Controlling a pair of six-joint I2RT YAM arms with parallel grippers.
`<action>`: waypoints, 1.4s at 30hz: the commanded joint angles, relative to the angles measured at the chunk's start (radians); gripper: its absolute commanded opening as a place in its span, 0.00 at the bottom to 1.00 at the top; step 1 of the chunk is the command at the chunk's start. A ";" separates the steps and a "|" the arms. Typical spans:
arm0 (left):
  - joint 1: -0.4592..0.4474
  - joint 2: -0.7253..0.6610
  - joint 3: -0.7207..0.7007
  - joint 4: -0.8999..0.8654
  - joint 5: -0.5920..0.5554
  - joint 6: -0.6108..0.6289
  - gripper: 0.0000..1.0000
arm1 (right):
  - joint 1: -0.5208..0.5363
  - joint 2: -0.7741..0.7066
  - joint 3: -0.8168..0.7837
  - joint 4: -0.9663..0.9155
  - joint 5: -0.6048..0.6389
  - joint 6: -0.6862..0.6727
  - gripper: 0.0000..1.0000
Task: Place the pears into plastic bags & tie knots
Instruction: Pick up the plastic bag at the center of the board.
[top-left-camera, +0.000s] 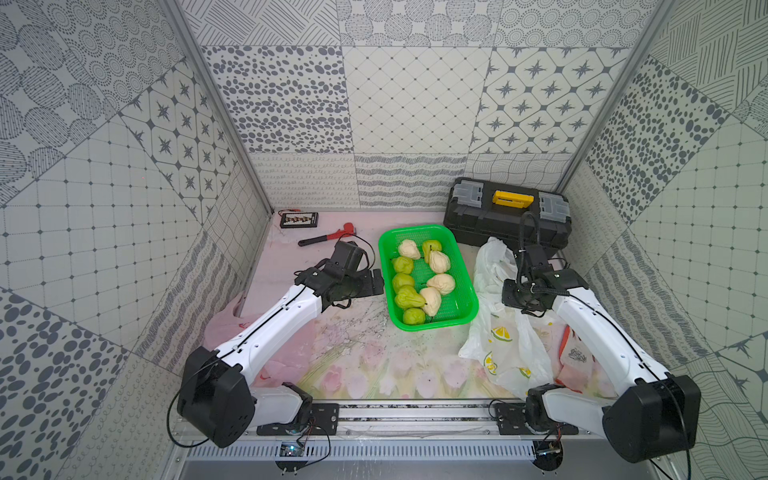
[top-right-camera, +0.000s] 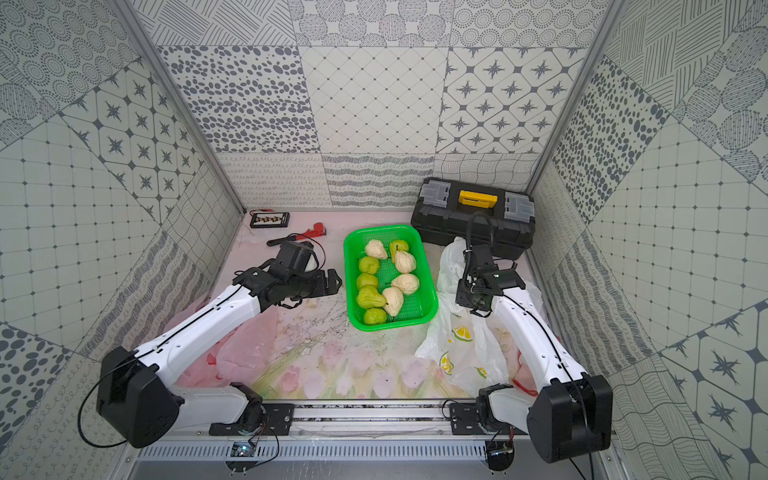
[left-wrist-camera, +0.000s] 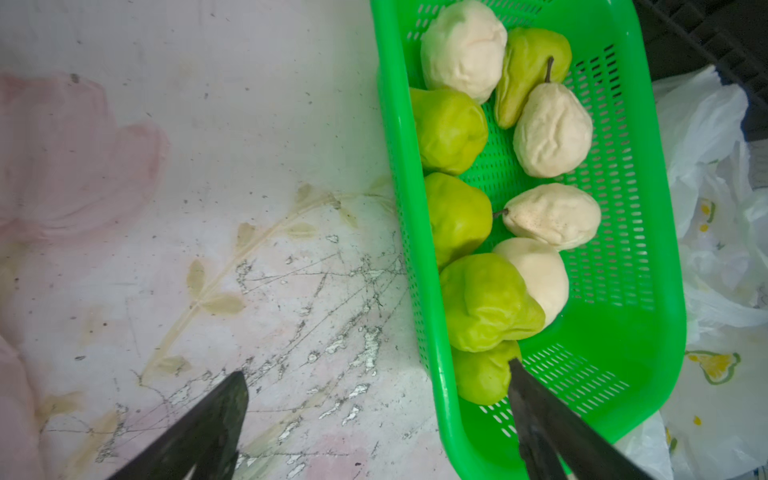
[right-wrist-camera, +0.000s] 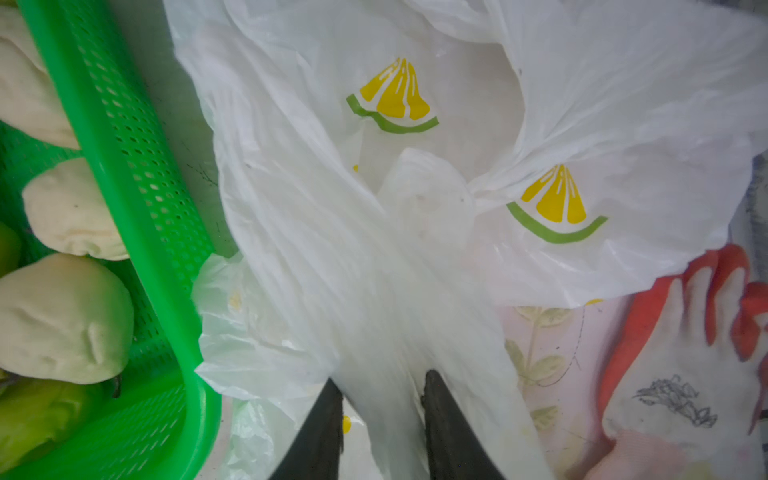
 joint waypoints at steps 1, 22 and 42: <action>-0.051 0.050 0.063 -0.034 0.023 -0.001 0.96 | 0.003 0.008 -0.005 0.013 0.025 -0.010 0.14; -0.060 -0.011 0.229 -0.074 0.027 0.034 0.94 | 0.304 -0.024 0.741 0.115 -0.505 -0.078 0.00; 0.061 -0.153 0.107 0.203 0.140 -0.301 0.99 | 0.548 0.137 0.610 0.687 -0.544 0.198 0.00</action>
